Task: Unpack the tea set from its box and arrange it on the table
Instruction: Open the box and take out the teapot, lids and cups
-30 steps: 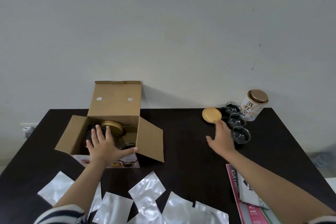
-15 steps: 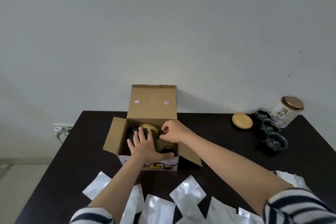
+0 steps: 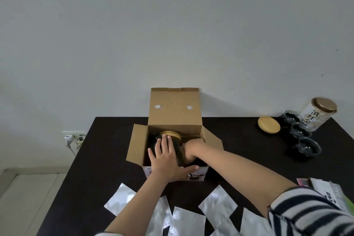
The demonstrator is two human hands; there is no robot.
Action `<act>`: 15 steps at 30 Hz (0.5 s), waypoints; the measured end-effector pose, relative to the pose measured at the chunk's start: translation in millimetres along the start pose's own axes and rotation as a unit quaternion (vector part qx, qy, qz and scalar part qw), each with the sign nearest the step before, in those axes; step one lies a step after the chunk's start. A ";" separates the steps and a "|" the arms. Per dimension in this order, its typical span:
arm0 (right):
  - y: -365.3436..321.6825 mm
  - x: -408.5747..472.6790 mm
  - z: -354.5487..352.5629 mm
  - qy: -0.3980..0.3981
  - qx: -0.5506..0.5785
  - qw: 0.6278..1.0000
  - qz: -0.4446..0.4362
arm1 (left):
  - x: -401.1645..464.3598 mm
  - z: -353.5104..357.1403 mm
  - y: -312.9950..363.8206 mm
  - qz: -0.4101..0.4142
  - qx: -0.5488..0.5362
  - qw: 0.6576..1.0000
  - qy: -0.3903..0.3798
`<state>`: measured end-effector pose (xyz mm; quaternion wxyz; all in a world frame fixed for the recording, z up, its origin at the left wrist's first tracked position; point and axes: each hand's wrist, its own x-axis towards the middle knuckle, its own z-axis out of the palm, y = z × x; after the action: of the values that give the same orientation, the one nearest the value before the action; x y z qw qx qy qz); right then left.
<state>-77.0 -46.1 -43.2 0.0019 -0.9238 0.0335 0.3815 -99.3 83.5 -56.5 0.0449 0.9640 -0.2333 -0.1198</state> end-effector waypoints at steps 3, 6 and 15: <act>-1.7 2.8 4.2 0.018 0.015 1.000 0.007 | 0.1 0.6 -0.1 -0.001 -0.003 1.000 0.004; 0.5 0.8 5.2 0.045 0.057 0.997 0.023 | 0.1 1.0 -0.2 -0.002 -0.006 1.000 0.008; 13.2 -22.0 -23.0 0.155 0.168 0.973 0.021 | 0.5 1.3 0.6 -0.011 -0.005 1.000 0.000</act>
<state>-77.1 -58.7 -11.1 0.1437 -0.9573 0.1158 0.2227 -99.5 82.7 -57.8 0.0485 0.9662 -0.2221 -0.1213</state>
